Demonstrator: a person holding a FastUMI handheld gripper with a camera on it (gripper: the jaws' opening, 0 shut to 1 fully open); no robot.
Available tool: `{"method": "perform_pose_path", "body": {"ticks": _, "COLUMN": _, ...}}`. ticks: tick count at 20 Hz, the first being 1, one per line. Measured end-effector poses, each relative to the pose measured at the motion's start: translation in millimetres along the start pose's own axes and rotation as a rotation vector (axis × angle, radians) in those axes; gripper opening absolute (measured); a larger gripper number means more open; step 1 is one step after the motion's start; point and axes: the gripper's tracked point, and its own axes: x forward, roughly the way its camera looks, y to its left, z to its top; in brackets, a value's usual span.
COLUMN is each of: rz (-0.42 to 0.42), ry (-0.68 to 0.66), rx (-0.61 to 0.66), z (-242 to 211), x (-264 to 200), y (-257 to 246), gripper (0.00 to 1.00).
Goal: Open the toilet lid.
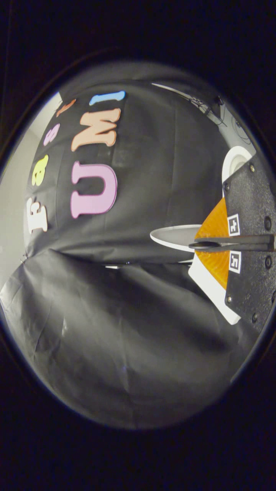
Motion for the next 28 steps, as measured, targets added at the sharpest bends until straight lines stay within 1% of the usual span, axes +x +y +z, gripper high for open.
{"method": "perform_pose_path", "body": {"ticks": 7, "rz": 0.099, "ry": 0.020, "rx": -0.032, "z": -3, "x": 8, "y": 26, "gripper": 0.00}}
{"method": "perform_pose_path", "body": {"ticks": 9, "rz": 0.097, "ry": 0.021, "rx": -0.055, "z": -1, "x": 6, "y": 26, "gripper": 0.00}}
{"method": "perform_pose_path", "body": {"ticks": 11, "rz": 0.073, "ry": 0.008, "rx": -0.100, "z": 1, "x": 4, "y": 20, "gripper": 0.00}}
{"method": "perform_pose_path", "body": {"ticks": 13, "rz": 0.074, "ry": -0.006, "rx": -0.139, "z": 1, "x": 1, "y": 16, "gripper": 0.03}}
{"method": "perform_pose_path", "body": {"ticks": 14, "rz": 0.085, "ry": -0.006, "rx": -0.137, "z": -2, "x": 2, "y": 12, "gripper": 0.07}}
{"method": "perform_pose_path", "body": {"ticks": 16, "rz": 0.115, "ry": 0.002, "rx": -0.105, "z": -5, "x": 1, "y": 6, "gripper": 0.20}}
{"method": "perform_pose_path", "body": {"ticks": 18, "rz": 0.132, "ry": -0.014, "rx": -0.075, "z": 2, "x": -4, "y": 0, "gripper": 0.33}}
{"method": "perform_pose_path", "body": {"ticks": 21, "rz": 0.132, "ry": -0.043, "rx": -0.105, "z": 15, "x": -14, "y": -12, "gripper": 0.53}}
{"method": "perform_pose_path", "body": {"ticks": 24, "rz": 0.151, "ry": -0.084, "rx": -0.124, "z": 20, "x": -22, "y": -20, "gripper": 0.66}}
{"method": "perform_pose_path", "body": {"ticks": 26, "rz": 0.161, "ry": -0.095, "rx": -0.108, "z": 25, "x": -29, "y": -34, "gripper": 0.74}}
{"method": "perform_pose_path", "body": {"ticks": 28, "rz": 0.151, "ry": -0.142, "rx": -0.077, "z": 37, "x": -42, "y": -48, "gripper": 0.83}}
